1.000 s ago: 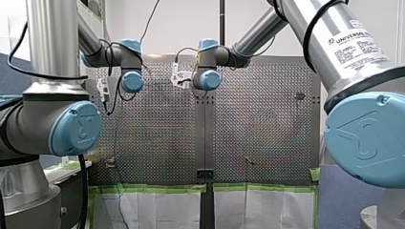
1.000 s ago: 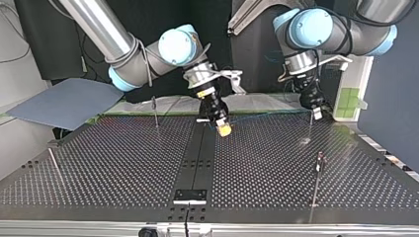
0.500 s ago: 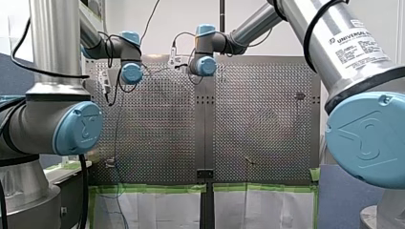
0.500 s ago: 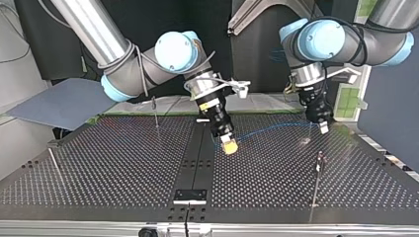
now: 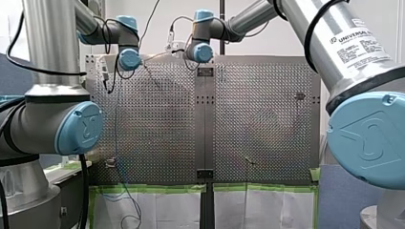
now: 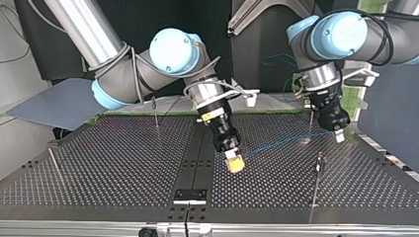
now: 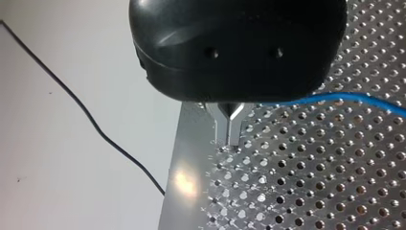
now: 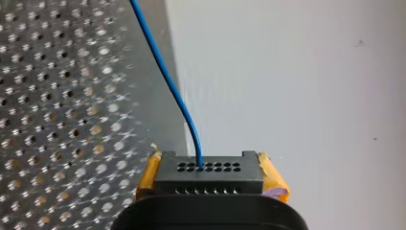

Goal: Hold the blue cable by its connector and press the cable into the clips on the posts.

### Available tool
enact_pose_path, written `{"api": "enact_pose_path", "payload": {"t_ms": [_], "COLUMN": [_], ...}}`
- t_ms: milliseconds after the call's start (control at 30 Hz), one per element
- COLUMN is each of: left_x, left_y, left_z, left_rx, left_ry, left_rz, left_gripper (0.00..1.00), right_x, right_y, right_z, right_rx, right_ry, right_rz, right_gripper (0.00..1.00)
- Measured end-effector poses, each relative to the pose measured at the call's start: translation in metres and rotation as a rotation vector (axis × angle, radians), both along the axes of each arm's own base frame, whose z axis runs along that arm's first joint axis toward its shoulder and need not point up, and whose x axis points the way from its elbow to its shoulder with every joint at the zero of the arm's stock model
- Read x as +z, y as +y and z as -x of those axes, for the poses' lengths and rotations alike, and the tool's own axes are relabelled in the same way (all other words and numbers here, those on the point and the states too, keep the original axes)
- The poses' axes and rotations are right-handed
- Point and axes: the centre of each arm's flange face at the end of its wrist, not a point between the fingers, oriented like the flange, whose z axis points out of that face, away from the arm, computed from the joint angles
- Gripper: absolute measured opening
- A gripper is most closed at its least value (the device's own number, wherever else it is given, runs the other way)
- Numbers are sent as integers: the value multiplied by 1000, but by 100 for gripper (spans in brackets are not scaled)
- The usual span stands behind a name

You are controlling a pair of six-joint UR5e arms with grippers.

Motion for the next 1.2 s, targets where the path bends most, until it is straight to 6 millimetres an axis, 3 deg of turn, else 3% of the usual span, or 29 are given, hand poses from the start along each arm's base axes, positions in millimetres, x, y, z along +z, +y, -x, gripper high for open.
{"api": "enact_pose_path", "payload": {"t_ms": [333, 600, 800, 1200], "left_x": [4, -6, -1, 4], "left_y": [7, 20, 26, 36], "left_z": [-6, -31, -41, -41], "left_rx": [-14, -9, -25, -15], "left_ry": [-23, -6, -26, -19], "left_rz": [-4, 2, 20, 26], "left_gripper": [0, 0, 0, 0], "right_x": [2, -9, -22, -28], "right_y": [2, 2, 1, 6], "right_z": [0, 1, -2, -8], "right_rx": [-10, -38, -41, -32], "right_ry": [0, 16, 31, 39], "right_rz": [-9, -32, -47, -44], "right_gripper": [0, 0, 0, 0]}}
